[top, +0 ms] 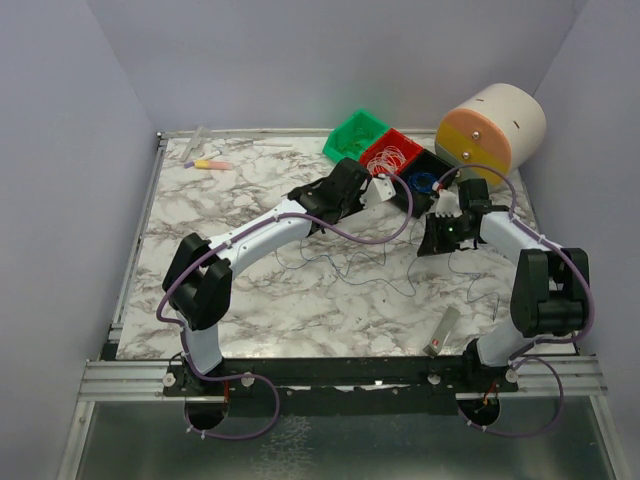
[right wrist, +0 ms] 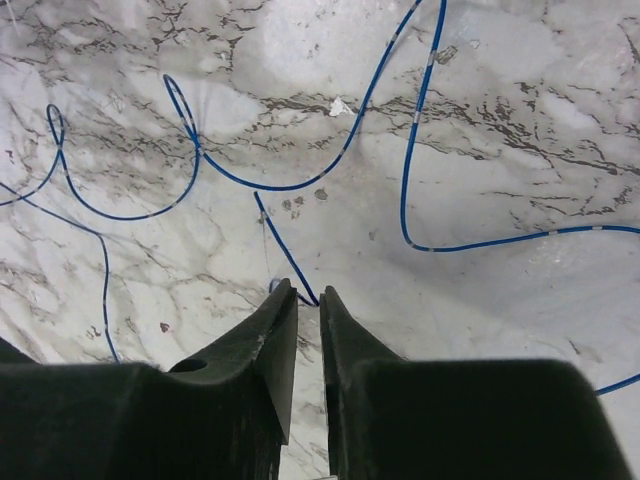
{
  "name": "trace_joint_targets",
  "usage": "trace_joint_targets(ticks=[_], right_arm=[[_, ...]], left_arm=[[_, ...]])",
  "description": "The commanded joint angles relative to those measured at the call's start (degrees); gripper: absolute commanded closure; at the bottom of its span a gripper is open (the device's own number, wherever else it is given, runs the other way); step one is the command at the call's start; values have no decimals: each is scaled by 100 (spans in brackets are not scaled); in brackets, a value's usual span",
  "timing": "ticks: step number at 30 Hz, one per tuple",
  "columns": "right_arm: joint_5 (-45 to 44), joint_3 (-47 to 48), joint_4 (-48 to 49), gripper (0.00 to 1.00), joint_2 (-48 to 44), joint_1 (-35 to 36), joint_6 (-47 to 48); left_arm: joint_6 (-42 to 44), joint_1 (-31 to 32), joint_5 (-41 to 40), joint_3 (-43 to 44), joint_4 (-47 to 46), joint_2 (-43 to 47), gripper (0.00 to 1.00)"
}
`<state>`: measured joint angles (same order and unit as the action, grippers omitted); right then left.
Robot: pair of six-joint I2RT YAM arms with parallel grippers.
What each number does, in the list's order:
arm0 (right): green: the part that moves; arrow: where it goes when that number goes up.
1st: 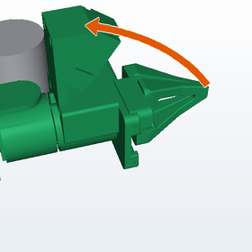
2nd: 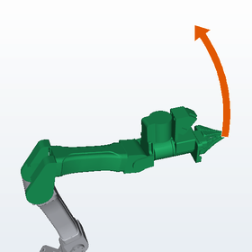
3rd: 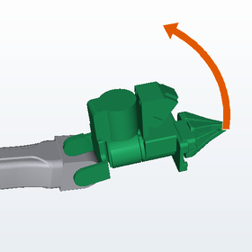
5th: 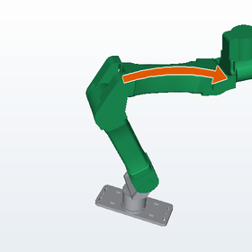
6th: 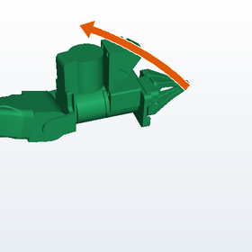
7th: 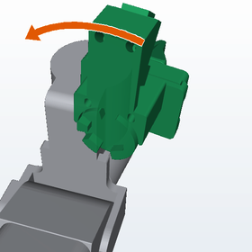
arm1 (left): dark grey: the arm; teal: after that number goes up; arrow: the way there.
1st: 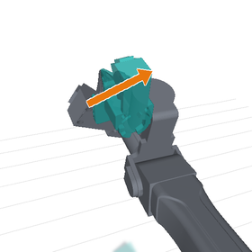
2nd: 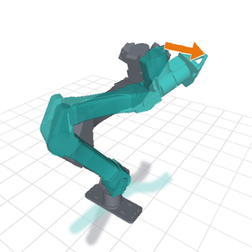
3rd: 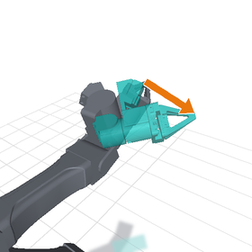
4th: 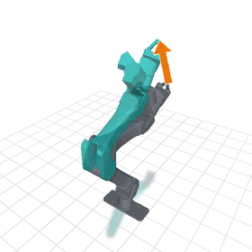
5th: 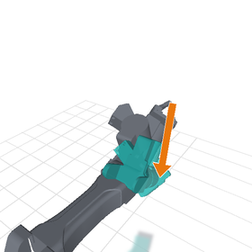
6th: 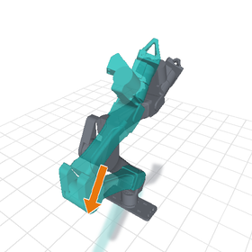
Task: Wrap the cables
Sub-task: Pick up the cable at the center of the board.
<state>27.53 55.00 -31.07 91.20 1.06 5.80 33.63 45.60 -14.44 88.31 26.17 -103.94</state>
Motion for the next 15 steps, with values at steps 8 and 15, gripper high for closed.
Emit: trace_joint_targets(ticks=[8,15], right_arm=[[515,203,197,99,-581,-21,171],[1141,1314,-965,100,-389,-23,616]], left_arm=[[326,57,477,-168,-284,562,100],[1345,517,747,-710,-162,1080,100]])
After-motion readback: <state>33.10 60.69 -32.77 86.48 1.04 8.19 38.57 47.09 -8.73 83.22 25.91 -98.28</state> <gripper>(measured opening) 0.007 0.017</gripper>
